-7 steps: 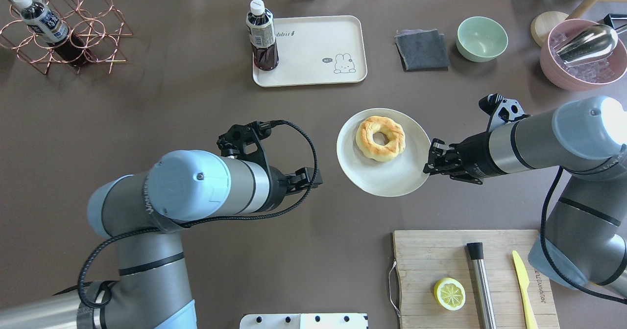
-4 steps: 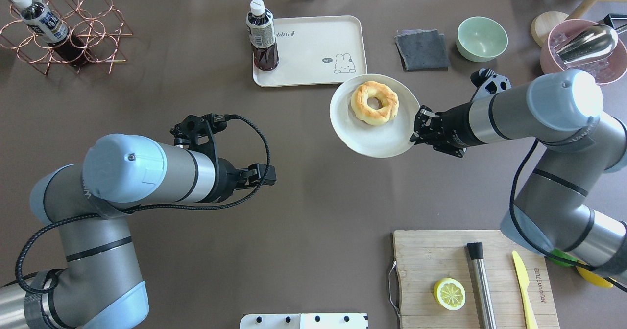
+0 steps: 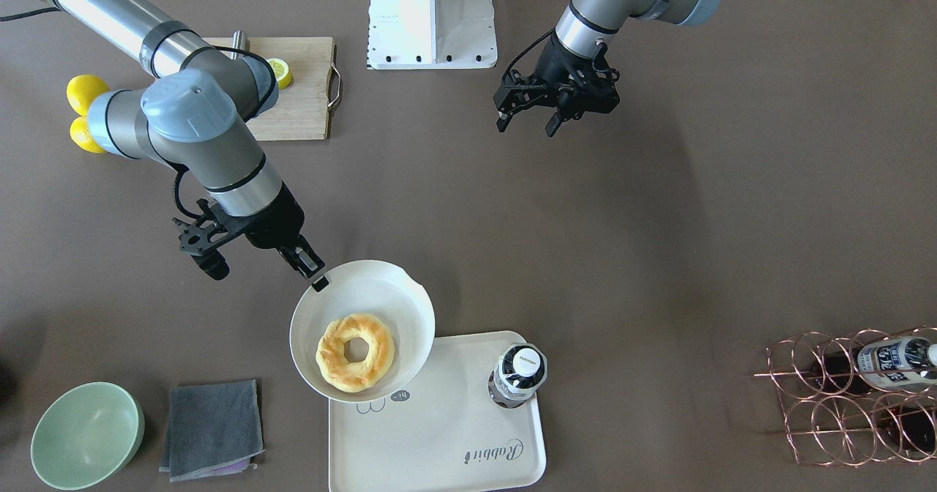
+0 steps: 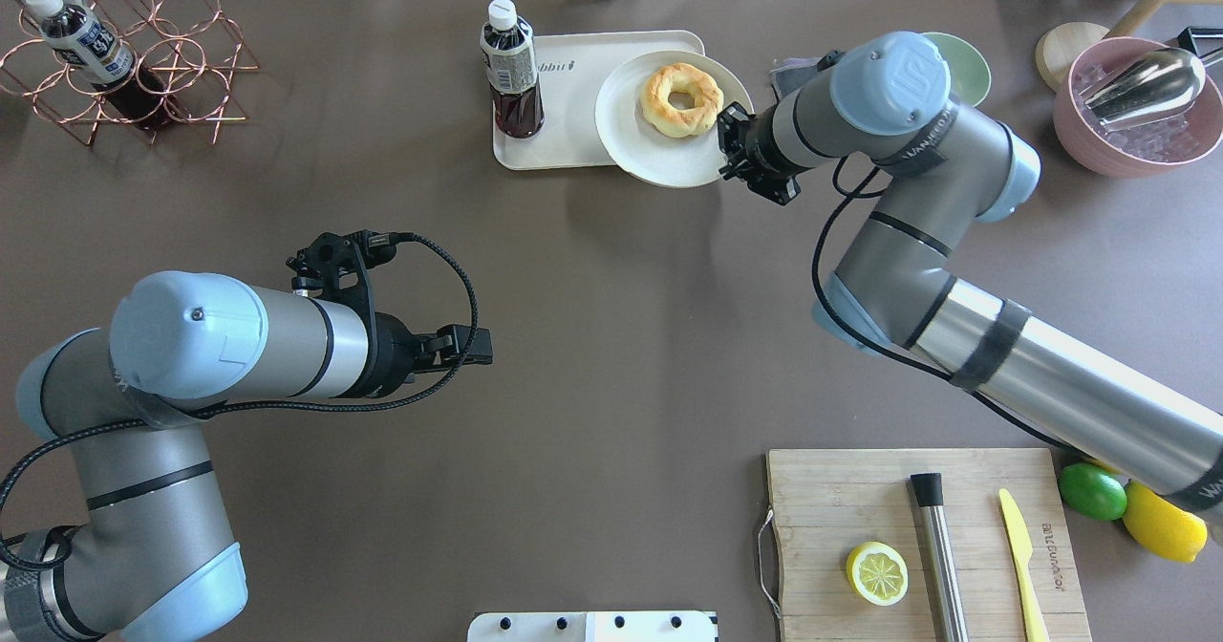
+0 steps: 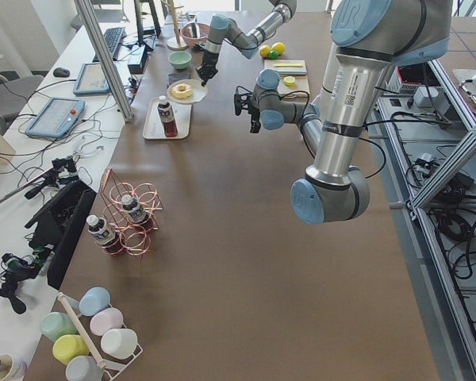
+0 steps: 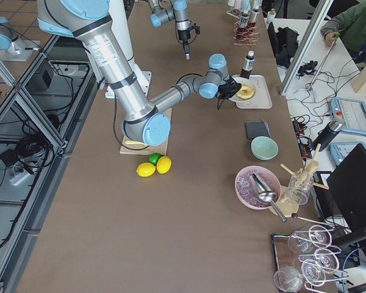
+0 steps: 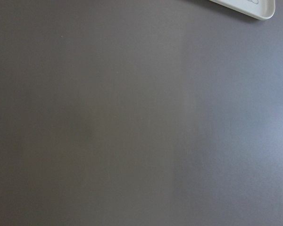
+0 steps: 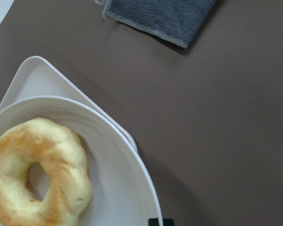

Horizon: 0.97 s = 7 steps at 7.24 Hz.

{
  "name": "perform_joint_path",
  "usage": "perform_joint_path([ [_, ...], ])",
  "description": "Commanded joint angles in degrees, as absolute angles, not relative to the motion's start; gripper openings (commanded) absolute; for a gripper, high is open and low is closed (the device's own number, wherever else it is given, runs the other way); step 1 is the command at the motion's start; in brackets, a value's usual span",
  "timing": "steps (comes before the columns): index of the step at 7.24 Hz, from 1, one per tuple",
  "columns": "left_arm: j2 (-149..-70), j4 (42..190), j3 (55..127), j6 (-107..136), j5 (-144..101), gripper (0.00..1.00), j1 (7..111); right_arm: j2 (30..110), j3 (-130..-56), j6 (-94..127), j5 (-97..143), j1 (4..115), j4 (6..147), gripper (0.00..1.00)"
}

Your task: Place donut on tray

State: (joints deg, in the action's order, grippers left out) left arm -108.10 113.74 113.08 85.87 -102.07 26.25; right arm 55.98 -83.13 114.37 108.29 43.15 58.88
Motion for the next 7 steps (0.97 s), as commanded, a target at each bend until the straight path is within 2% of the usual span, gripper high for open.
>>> perform_joint_path([
  [1,-107.93,113.91,113.03,85.87,-101.87,0.98,26.28,42.85,-66.85,116.1,106.27,44.65,59.41,0.0],
  [2,-107.93,113.91,113.03,85.87,-101.87,0.98,26.45,40.45,-63.84,116.28,106.17,44.91,59.33,0.0],
  [4,-108.02,113.91,113.03,85.78,-102.13,0.98,27.33,33.7,-52.97,116.81,105.3,44.91,58.37,0.0],
  [6,-108.11,113.91,112.85,85.78,-102.13,0.98,27.42,33.4,-48.87,116.81,105.21,44.83,53.1,0.0],
  [7,-108.11,113.91,112.85,85.78,-102.13,0.98,27.51,33.57,-49.13,113.94,105.38,44.82,53.17,0.42],
])
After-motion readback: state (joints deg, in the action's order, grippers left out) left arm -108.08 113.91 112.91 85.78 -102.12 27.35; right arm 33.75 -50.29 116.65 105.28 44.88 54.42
